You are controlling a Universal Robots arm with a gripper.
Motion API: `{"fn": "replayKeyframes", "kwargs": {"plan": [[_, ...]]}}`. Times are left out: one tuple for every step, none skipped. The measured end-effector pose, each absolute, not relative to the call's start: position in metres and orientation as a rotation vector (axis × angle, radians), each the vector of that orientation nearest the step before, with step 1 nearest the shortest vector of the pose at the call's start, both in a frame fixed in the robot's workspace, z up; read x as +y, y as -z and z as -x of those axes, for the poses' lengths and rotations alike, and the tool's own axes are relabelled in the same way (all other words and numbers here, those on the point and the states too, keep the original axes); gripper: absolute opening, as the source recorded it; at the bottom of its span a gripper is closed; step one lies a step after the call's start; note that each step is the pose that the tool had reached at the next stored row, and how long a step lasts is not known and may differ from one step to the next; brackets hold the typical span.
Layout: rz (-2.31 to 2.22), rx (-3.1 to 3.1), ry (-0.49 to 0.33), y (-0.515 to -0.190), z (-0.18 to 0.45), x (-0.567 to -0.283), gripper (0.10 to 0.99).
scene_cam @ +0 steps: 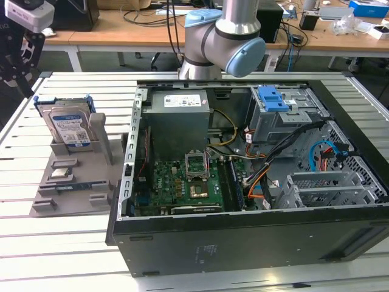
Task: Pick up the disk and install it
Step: 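Pick up the disk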
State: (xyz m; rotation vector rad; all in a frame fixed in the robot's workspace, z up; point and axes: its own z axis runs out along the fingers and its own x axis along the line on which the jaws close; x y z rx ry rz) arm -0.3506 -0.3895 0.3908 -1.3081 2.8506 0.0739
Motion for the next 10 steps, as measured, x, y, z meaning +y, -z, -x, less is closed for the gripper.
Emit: {"fn": "replayKeyframes", "kwargs": {"plan": [[1.319, 2.846, -0.074, -0.3908, 0.3506, -0.3895, 0.106], [1.331, 2.840, -0.074, -0.3907, 0.3506, -0.3895, 0.106], [1.343, 2.835, -0.074, -0.3908, 0.3506, -0.3895, 0.106], [1.365, 2.825, -0.074, -0.3907, 0.3506, -0.3895, 0.106], [1.379, 2.818, -0.074, -0.3907, 0.3506, -0.3895, 0.106], [1.390, 2.813, -0.074, -0.3907, 0.3506, -0.3895, 0.106], [1.400, 2.808, -0.074, -0.3907, 0.3506, -0.3895, 0.106], [1.411, 2.803, -0.074, -0.3907, 0.3506, -0.3895, 0.106], [1.427, 2.795, -0.074, -0.3907, 0.3506, -0.3895, 0.106], [1.437, 2.790, -0.074, -0.3907, 0.3506, -0.3895, 0.106]]}}
